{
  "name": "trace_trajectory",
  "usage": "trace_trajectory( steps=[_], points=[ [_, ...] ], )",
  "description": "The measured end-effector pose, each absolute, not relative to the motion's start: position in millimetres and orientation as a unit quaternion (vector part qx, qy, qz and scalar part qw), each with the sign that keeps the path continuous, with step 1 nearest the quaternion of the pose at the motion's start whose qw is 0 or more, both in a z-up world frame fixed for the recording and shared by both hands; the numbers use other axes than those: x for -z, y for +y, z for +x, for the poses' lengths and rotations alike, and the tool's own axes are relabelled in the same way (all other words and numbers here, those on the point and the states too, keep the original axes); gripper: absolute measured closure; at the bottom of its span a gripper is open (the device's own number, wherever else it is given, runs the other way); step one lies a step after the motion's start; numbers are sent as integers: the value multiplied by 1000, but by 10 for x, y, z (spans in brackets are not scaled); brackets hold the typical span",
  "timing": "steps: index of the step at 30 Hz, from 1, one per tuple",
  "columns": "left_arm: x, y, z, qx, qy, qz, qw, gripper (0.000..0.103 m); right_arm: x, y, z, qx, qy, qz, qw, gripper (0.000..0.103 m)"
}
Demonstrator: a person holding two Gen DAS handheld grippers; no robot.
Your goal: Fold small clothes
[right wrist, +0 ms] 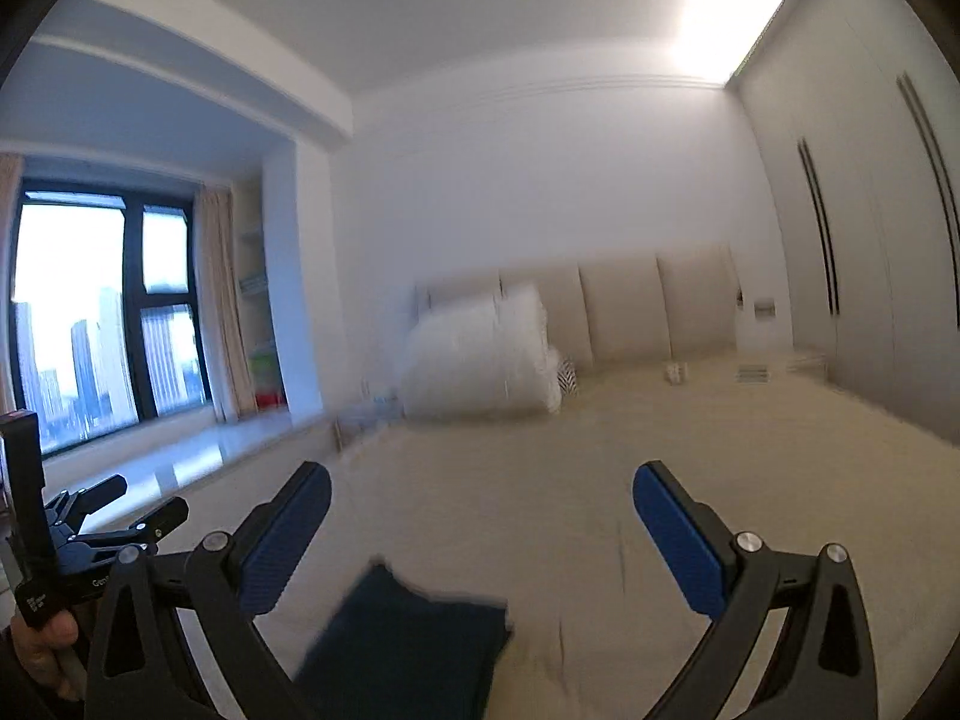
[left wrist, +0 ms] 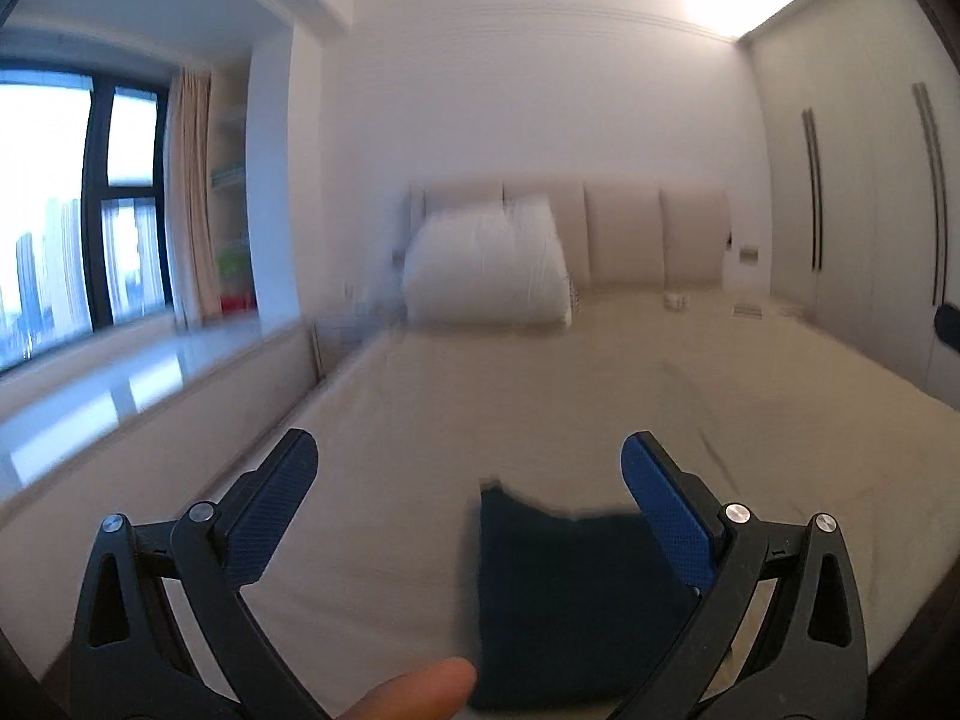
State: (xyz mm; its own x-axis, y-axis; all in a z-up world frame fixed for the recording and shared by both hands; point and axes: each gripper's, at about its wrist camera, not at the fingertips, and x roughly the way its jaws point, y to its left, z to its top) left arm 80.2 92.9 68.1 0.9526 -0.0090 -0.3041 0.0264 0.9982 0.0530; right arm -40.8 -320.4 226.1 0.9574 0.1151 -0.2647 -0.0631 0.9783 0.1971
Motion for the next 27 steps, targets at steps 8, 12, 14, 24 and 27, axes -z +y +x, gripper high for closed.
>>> trace_trajectory(
  steps=[8,12,14,24,27],
  points=[
    [267,889,1206,-20,318,17,948,0,-1467,-3134,-138,10,283,99,954,0],
    [590,863,1331,-12,362,17,932,0,-1046,-3131,-68,12,350,109,930,0],
    [711,833,1357,-11,377,20,926,0,-903,-3102,-42,11,374,109,921,0],
    [991,848,1447,-3,407,18,913,0,-672,-3023,-67,5,417,110,902,0],
    [1001,869,1469,1,410,15,912,0,-680,-3022,-61,3,416,108,903,0]
  ],
)
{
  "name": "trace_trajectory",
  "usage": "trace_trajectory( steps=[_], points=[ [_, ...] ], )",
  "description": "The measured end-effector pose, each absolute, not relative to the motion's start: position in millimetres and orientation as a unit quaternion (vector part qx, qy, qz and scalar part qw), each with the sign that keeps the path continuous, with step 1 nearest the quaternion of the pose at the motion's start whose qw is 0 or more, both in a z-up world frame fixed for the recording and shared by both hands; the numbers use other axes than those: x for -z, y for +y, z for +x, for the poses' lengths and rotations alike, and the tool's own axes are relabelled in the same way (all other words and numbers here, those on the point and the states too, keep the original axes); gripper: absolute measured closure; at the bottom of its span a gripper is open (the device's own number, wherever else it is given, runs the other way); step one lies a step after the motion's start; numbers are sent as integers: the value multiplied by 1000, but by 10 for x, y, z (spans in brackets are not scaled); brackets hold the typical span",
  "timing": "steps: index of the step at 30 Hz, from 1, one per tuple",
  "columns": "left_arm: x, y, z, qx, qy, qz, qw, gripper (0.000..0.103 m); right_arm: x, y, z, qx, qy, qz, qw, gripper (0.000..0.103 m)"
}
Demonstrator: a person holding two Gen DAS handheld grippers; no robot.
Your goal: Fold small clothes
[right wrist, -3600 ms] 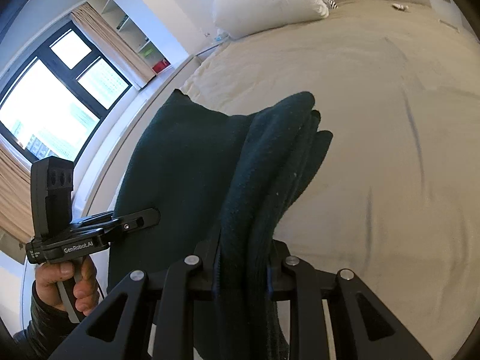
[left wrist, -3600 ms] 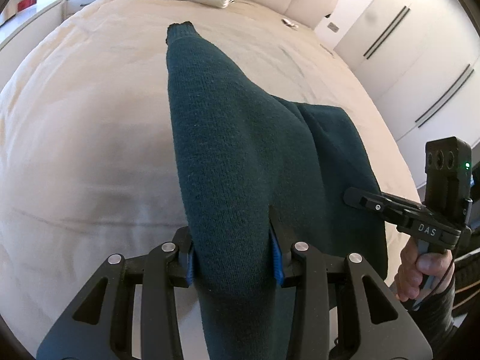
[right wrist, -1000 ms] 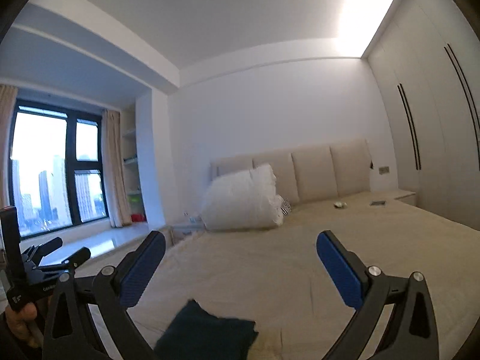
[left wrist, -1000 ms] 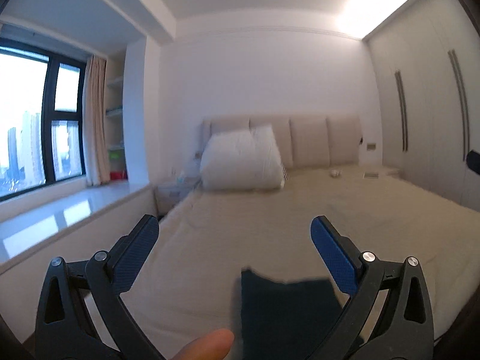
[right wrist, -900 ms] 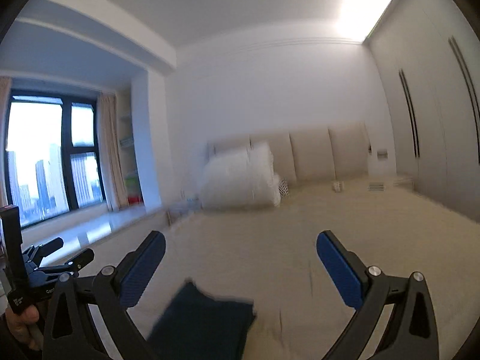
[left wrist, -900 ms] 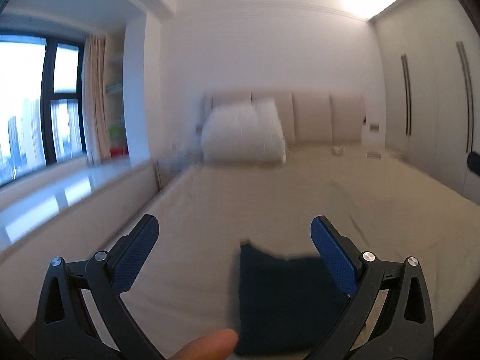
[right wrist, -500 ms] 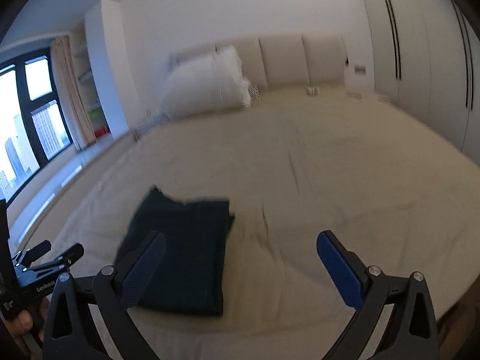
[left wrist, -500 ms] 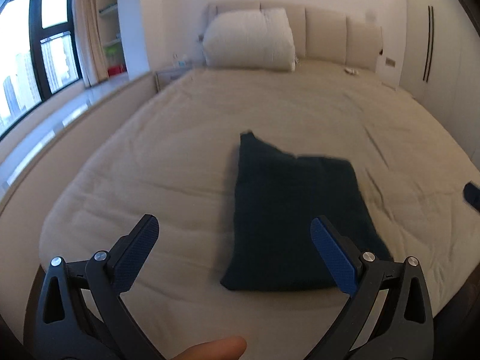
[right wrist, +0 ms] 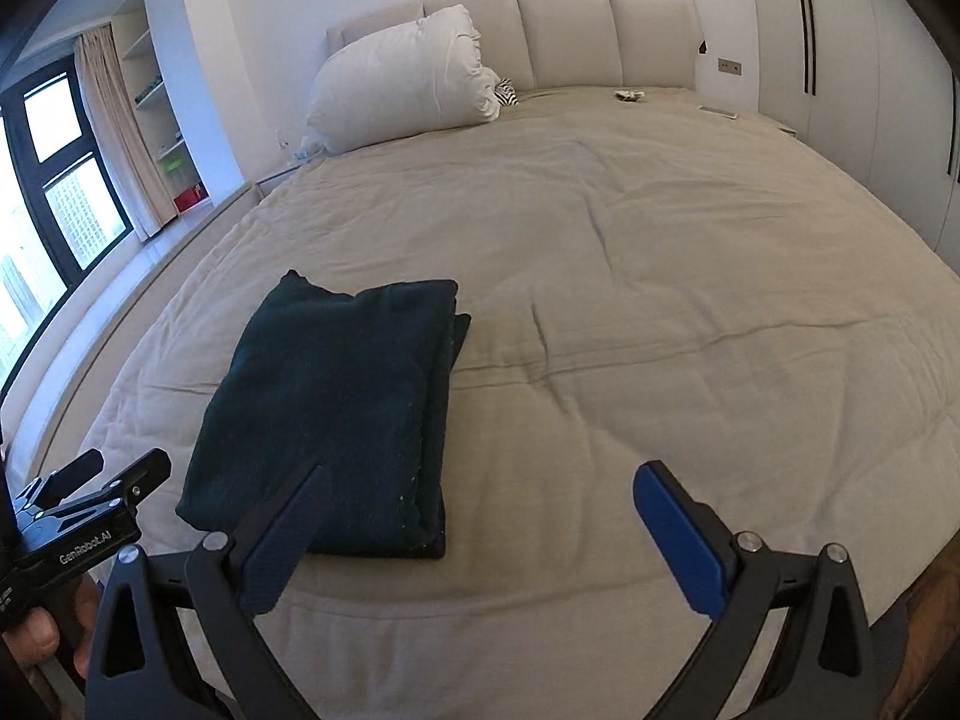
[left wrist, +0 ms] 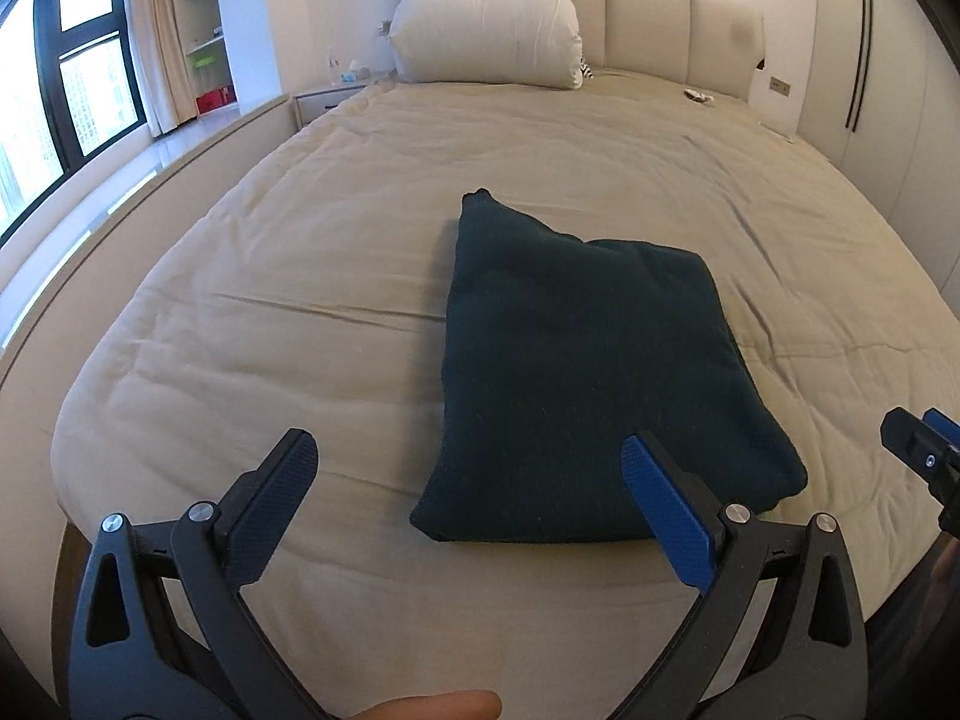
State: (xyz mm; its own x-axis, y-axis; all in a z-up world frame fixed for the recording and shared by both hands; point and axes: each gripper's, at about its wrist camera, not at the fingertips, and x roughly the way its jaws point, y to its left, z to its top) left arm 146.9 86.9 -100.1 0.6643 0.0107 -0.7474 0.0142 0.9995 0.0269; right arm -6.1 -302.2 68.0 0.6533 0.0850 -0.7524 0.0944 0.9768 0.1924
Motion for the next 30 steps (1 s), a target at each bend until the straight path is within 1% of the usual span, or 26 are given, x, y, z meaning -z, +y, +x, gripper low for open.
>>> trace_trajectory(
  steps=[30],
  points=[
    [1037,895,1504,10,421,17,907,0,-667,-2930,-45,-8,422,95,901,0]
  ],
)
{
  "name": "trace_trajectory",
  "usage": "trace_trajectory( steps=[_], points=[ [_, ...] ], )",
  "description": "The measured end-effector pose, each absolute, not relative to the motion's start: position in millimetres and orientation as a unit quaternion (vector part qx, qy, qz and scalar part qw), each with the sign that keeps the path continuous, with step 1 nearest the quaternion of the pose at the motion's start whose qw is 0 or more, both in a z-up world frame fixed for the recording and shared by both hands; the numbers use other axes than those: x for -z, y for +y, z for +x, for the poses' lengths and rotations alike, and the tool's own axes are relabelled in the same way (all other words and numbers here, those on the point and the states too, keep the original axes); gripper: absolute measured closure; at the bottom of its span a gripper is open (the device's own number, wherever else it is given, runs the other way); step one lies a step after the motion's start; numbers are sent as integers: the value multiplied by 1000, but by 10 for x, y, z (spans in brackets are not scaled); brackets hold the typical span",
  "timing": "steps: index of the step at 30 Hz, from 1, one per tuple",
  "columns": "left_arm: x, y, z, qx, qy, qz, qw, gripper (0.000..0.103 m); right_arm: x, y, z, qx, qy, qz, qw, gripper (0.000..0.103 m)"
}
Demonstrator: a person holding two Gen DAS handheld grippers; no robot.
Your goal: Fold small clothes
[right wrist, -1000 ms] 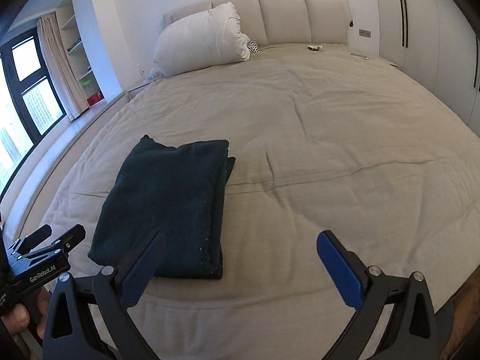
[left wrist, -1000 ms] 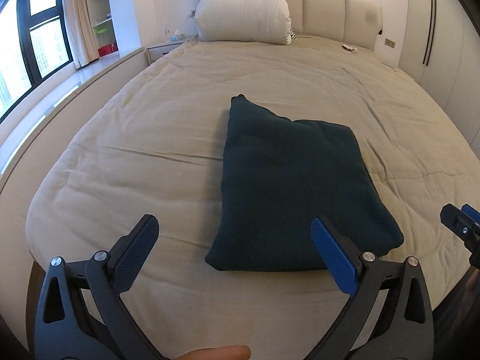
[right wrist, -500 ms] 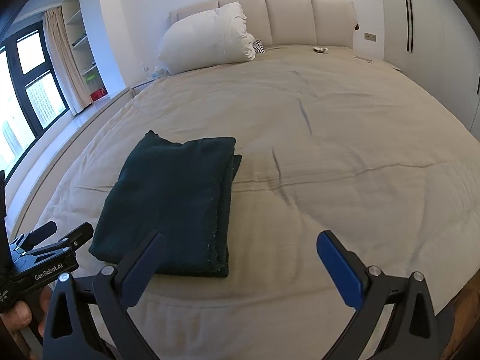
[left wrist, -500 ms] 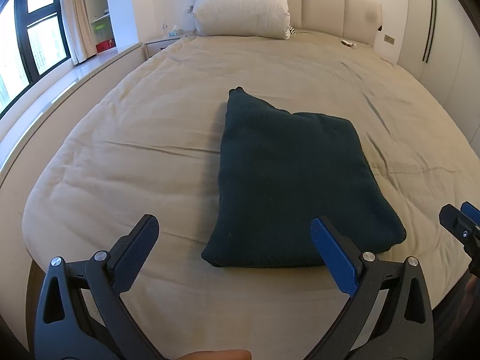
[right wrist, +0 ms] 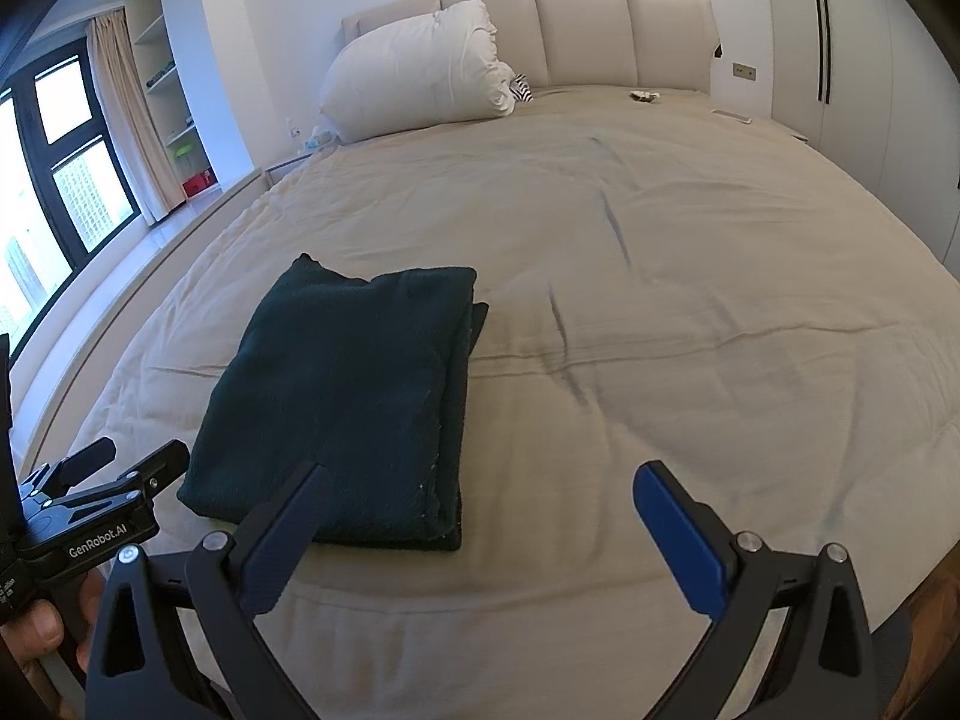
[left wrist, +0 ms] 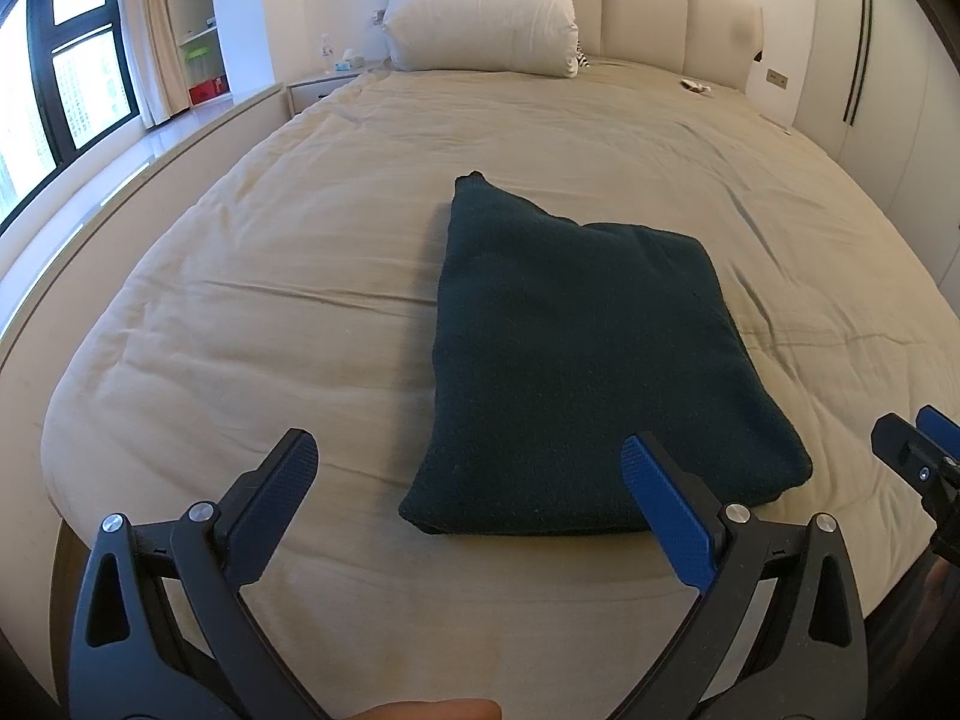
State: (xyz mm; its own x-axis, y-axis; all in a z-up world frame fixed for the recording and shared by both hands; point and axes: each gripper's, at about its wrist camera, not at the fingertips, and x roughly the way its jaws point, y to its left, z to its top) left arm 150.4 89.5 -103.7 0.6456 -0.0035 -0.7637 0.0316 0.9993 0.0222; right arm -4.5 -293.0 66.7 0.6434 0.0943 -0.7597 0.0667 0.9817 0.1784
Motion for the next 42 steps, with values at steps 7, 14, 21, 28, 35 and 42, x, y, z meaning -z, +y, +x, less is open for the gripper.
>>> trace_trajectory(
  steps=[7,14,21,28,35,42],
  points=[
    [1054,892,1507,11,421,18,907,0,-619,-2926,-37,-11,425,95,900,0],
    [1068,885,1524,13,421,18,907,0,-607,-2914,-39,-11,426,96,900,0],
    [1064,888,1519,12,421,18,907,0,-608,-2913,-43,-11,426,96,899,0],
    [1079,883,1527,15,422,19,906,0,-613,-2917,-43,-11,426,96,899,0],
    [1078,881,1521,14,422,19,907,0,-604,-2909,-54,-11,427,96,899,0],
    [1087,873,1520,15,422,19,906,0,-580,-2896,-75,-12,428,96,898,0]
  ],
)
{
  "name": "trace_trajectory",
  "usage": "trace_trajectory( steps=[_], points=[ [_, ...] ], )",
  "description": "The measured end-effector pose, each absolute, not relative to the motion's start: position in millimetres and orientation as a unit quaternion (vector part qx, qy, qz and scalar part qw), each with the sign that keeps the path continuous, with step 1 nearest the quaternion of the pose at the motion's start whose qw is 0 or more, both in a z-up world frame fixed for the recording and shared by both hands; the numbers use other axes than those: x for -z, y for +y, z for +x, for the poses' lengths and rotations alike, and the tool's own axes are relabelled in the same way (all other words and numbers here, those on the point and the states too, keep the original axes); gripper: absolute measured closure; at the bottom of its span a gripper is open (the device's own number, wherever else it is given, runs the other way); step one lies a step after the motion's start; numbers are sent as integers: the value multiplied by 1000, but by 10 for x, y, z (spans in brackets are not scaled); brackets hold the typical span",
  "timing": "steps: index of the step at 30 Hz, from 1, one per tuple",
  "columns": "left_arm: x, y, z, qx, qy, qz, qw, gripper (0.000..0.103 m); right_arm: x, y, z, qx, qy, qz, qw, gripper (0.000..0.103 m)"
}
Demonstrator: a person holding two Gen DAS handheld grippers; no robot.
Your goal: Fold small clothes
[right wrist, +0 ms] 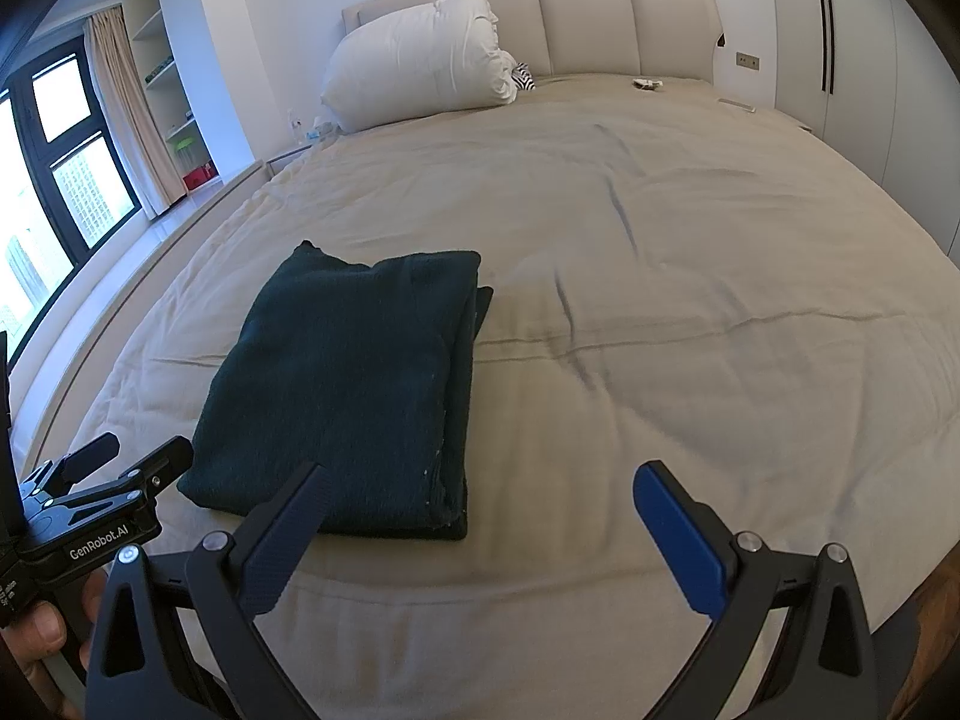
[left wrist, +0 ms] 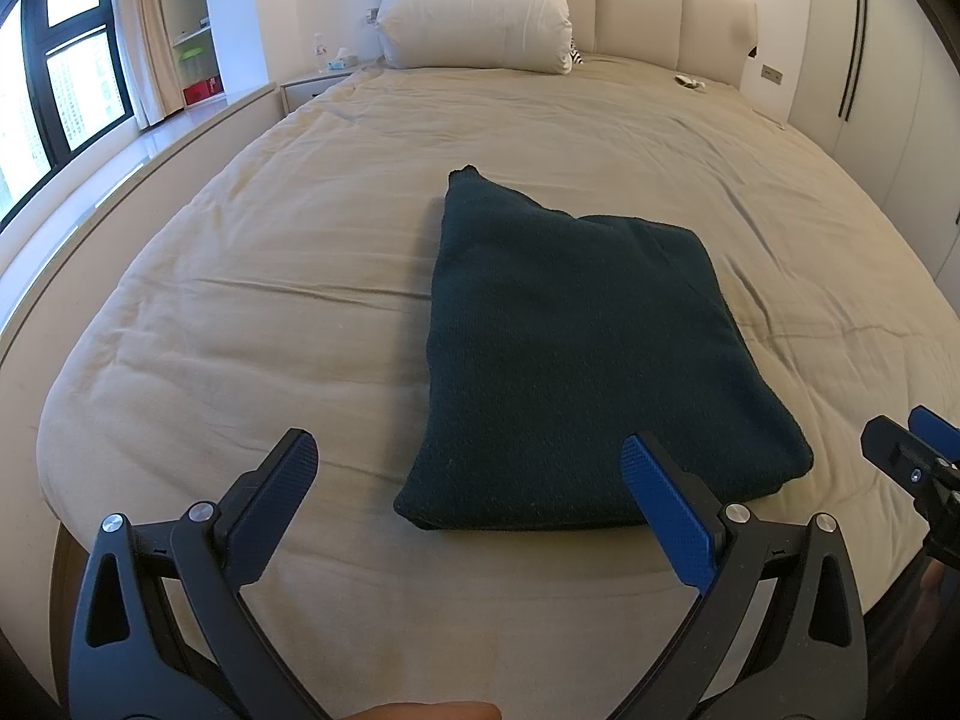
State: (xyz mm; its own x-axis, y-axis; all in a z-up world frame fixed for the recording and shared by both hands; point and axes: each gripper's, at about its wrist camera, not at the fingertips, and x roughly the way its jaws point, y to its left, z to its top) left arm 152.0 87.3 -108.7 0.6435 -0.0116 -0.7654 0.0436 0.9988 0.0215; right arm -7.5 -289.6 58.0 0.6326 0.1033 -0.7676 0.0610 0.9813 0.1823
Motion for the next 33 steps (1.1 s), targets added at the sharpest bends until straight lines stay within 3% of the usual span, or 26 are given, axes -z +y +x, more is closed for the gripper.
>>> trace_trajectory(
  steps=[33],
  points=[
    [1128,888,1511,19,427,20,904,0,-541,-2937,-107,-17,434,97,896,0]
  ],
)
